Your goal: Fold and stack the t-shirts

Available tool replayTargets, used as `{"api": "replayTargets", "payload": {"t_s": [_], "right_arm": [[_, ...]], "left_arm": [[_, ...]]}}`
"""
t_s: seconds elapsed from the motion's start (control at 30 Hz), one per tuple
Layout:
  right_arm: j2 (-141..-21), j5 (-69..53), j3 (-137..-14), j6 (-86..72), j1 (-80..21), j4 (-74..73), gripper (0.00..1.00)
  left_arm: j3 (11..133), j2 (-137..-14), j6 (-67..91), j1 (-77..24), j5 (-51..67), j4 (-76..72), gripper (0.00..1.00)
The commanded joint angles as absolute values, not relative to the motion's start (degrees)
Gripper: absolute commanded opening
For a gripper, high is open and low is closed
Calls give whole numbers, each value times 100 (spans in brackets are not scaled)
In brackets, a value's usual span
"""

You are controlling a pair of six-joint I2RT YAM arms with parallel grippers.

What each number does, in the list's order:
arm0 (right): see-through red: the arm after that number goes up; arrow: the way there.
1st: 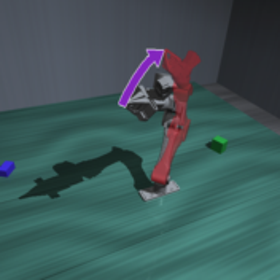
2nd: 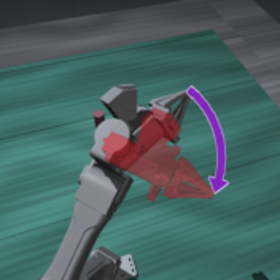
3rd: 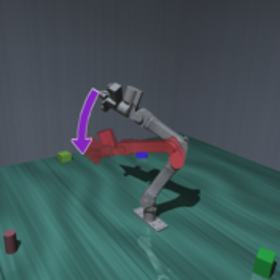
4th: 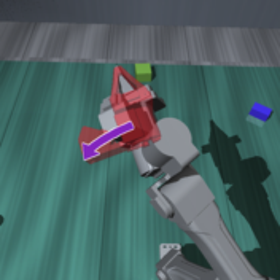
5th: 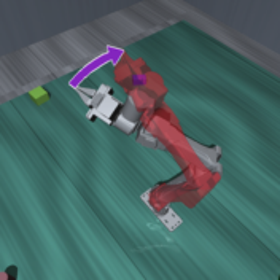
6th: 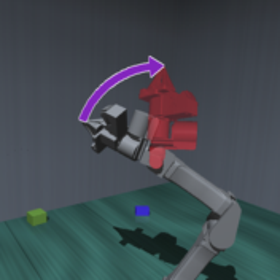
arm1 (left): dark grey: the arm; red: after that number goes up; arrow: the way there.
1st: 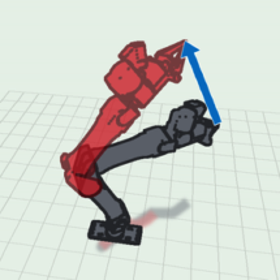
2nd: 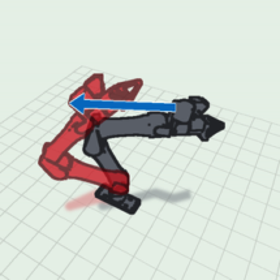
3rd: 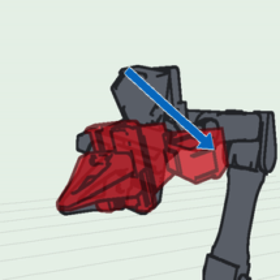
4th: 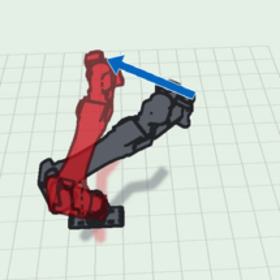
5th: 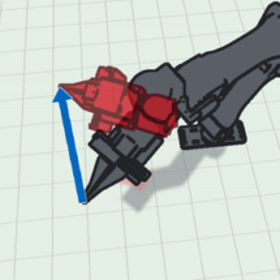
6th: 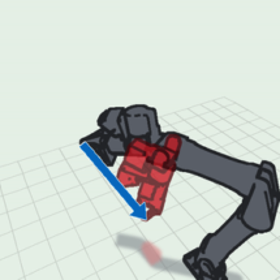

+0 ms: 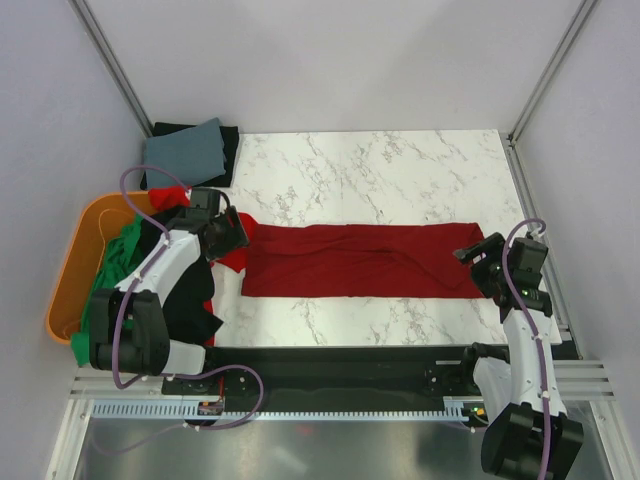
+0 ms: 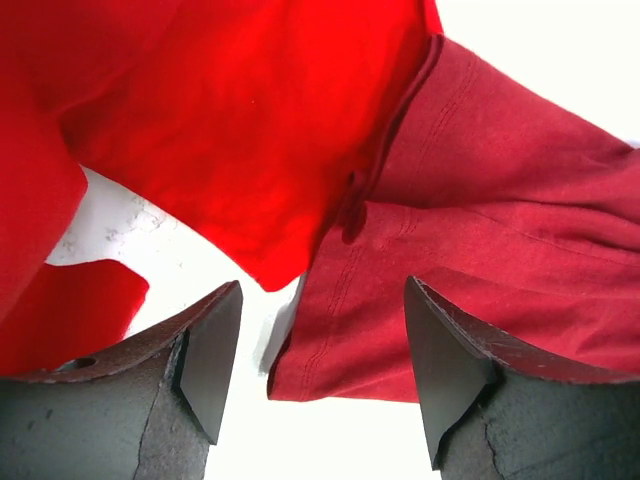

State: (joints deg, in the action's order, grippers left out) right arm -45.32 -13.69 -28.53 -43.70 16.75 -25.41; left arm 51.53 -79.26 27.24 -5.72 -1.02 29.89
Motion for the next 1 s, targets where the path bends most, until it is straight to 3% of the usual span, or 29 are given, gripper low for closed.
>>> {"api": "replayTargets", "payload": {"t_s": [0.0, 0.13, 0.37, 0.6, 0.97], "right_arm": [[-4464, -1388, -2778, -4614, 1696, -2392, 79], [-4894, -2197, -2593, -4755, 1548, -1654, 79], [-6186, -1810, -3488, -4526, 344, -1679, 79], [-6583, -1469, -3024, -4676, 35, -1521, 81], [-7776, -1204, -3322, -4544, 167, -1468, 83]], "left_arm": [[5440, -7717, 2795, -562, -98, 2892, 72], [5825, -7813, 2734, -1157, -175, 2795, 72], [6626, -9032, 2847, -2021, -71, 2795, 70], [7014, -10413, 2654, -2347, 387, 2961, 68], [5476, -9334, 3103, -2435, 132, 2910, 66]]}}
